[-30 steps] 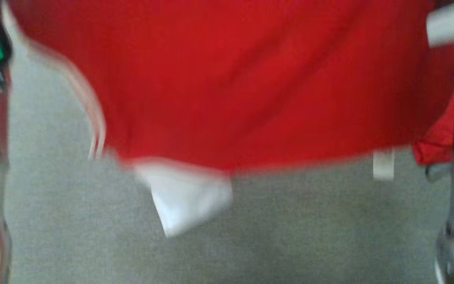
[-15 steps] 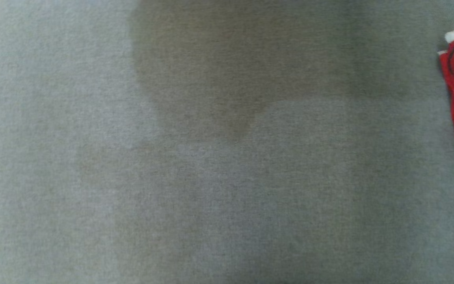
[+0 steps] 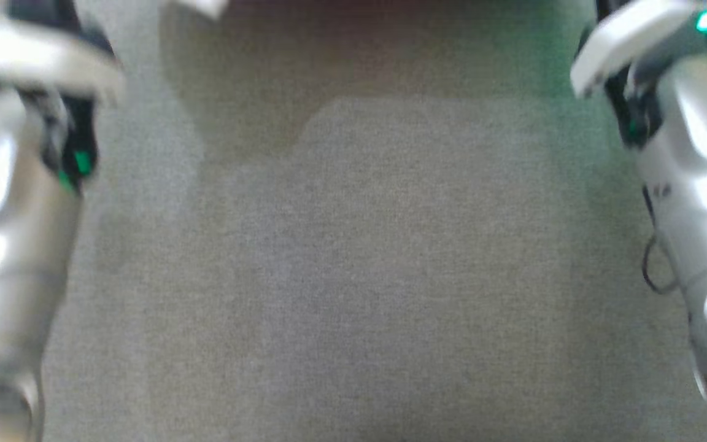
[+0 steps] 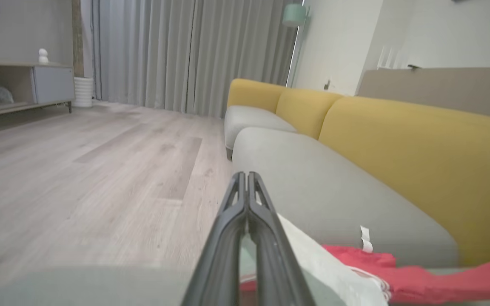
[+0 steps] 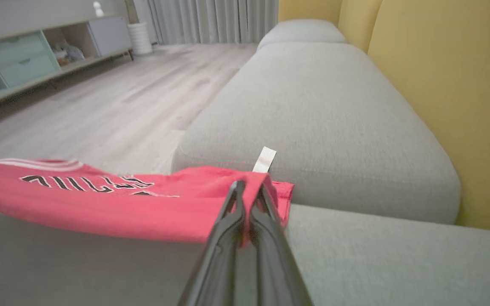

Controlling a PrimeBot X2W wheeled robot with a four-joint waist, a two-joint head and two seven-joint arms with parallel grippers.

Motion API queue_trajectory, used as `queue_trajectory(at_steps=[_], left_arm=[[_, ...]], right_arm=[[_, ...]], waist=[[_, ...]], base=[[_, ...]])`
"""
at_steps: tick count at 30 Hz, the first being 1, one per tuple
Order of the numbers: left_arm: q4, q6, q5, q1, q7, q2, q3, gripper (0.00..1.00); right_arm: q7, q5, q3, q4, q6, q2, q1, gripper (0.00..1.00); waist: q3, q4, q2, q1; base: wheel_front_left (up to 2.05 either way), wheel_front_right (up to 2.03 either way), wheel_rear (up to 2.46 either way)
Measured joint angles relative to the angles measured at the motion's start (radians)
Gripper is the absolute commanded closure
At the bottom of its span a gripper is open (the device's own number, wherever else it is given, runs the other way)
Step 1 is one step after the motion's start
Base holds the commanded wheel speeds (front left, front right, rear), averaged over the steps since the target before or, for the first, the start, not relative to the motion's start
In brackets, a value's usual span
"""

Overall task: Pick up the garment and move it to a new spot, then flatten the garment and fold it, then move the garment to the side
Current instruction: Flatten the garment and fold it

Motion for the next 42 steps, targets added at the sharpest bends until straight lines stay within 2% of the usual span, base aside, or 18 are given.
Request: queue_trajectory(at_steps=[6,12,13,17,19,25,31,36,42], left_arm=[[-0.16,-0.004,-0.075,0.256,0.022,0.098,-0.158,1.0],[-0.334,-0.007,-0.18,0.45,0.146,0.22,-0.272,1.0],[-0.395,-0.007,-0.211,0.509,0.184,0.258,-0.298,1.0],[-0.493,-0.007,-0.269,0.597,0.248,0.333,-0.305,1.0],[-0.519,-0.004,-0.279,0.615,0.259,0.349,-0.307,1.0],[-0.685,0.046,-0.343,0.735,0.322,0.408,-0.318,1.0],[-0.83,0.069,-0.393,0.842,0.375,0.47,-0.345,1.0],[-0.921,0.095,-0.435,0.911,0.397,0.521,-0.349,1.0],[-0.918,0.121,-0.436,0.902,0.368,0.515,-0.323,1.0]], right_arm=[[0.09,0.109,0.188,-0.045,0.0,-0.084,0.149,1.0],[0.17,0.277,0.344,-0.198,0.0,-0.178,0.318,1.0],[0.188,0.321,0.375,-0.248,0.0,-0.219,0.374,1.0],[0.213,0.402,0.411,-0.337,0.0,-0.283,0.465,1.0],[0.221,0.42,0.416,-0.358,0.0,-0.294,0.484,1.0],[0.253,0.507,0.429,-0.472,0.0,-0.351,0.607,1.0],[0.291,0.554,0.415,-0.574,0.0,-0.389,0.725,1.0],[0.336,0.579,0.346,-0.669,0.0,-0.415,0.838,1.0],[0.361,0.555,0.243,-0.722,0.0,-0.398,0.88,1.0]], waist=[[-0.084,0.0,0.0,-0.0001],[-0.191,-0.004,0.0001,-0.0003],[-0.229,-0.004,0.0001,-0.0004],[-0.296,-0.004,0.0001,-0.0003],[-0.311,-0.003,0.0001,-0.0003],[-0.384,-0.004,0.0001,-0.0002],[-0.422,-0.011,0.0001,-0.0001],[-0.431,-0.021,0.0001,-0.0001],[-0.41,-0.026,0.0001,0.0]], base=[[0.0,0.0,0.0],[0.0,0.0,0.0],[0.0,0.0,0.0],[0.0,0.0,0.0],[0.0,0.0,0.0],[0.0,0.0,0.0],[0.0,0.0,0.0],[0.0,0.0,0.0],[0.0,0.0,0.0]])
